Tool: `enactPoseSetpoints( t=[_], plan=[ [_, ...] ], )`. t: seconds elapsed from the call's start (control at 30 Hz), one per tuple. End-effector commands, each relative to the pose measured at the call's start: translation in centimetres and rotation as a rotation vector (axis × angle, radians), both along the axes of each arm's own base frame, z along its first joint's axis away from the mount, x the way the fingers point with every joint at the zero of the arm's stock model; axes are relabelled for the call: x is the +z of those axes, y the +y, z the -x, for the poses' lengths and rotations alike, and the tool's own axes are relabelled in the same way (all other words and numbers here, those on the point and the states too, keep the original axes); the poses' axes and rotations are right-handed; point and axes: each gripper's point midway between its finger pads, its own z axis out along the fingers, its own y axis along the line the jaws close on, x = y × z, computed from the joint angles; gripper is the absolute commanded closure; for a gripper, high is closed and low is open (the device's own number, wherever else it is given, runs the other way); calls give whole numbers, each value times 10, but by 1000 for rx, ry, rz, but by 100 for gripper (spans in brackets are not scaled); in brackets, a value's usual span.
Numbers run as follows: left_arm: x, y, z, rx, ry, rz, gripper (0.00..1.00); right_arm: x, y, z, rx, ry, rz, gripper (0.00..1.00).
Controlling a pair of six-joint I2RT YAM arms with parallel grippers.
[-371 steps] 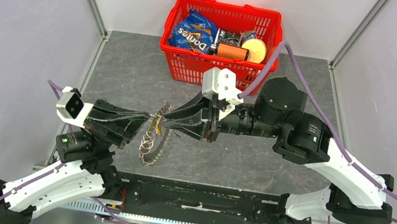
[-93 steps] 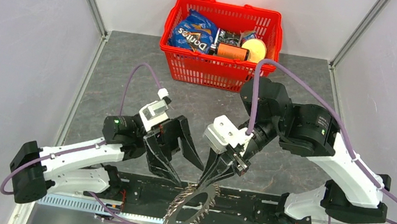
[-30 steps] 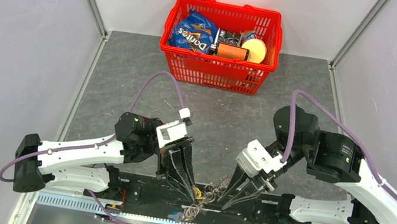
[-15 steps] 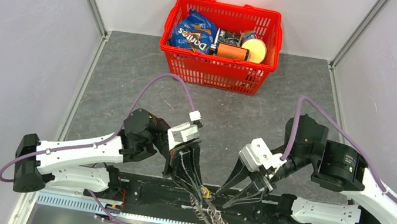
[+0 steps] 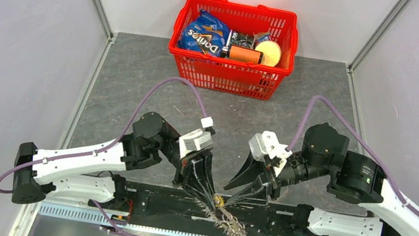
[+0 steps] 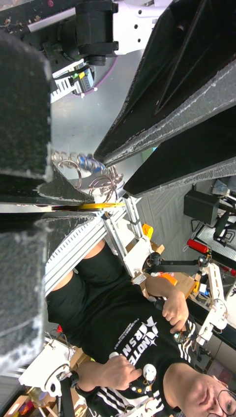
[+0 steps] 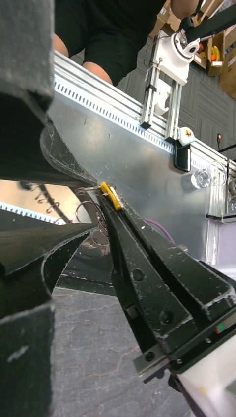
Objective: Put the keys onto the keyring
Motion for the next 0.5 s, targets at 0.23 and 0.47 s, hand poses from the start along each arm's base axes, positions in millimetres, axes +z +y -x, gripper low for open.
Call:
enactPoseSetpoints(
  t=[0.23,0.47],
  plan=[
    [26,6,-2,61,-72,97,98,5,-9,8,-6,66,-31,60],
    [27,5,-5,91,-77,99,98,-1,-2,7,-11,104,-13,61]
  ],
)
